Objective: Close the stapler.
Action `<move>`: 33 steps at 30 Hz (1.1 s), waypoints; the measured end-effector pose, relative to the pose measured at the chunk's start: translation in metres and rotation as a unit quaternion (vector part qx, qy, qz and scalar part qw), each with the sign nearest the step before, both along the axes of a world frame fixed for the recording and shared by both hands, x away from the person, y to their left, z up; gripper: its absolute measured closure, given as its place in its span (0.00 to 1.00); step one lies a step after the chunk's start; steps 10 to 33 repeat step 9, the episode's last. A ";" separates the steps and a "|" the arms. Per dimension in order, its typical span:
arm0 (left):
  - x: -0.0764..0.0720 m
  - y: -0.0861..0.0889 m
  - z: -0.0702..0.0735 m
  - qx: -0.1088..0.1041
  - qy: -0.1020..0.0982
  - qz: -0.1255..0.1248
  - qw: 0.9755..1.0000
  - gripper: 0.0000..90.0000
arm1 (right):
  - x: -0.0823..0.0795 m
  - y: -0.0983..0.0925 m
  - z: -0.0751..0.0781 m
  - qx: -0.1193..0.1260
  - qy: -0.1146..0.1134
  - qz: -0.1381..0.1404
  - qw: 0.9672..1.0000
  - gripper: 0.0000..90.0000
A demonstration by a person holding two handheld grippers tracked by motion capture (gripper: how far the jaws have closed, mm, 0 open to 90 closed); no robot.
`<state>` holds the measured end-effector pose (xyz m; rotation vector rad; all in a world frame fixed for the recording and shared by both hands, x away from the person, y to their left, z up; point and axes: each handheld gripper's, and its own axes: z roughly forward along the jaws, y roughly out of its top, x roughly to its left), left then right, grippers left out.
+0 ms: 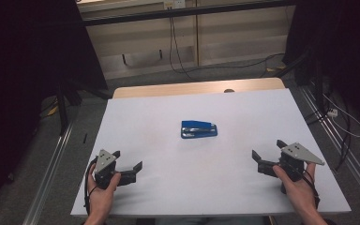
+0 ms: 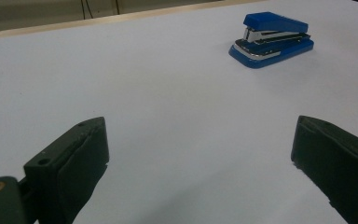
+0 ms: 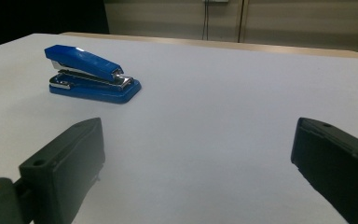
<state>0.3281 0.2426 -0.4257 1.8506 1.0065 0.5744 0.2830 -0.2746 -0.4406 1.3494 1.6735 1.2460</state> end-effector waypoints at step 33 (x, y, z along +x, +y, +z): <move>-0.005 -0.013 0.002 -0.001 -0.007 -0.028 1.000 0.05 | 0.003 0.002 -0.001 0.002 -0.002 0.005 1.000 0.03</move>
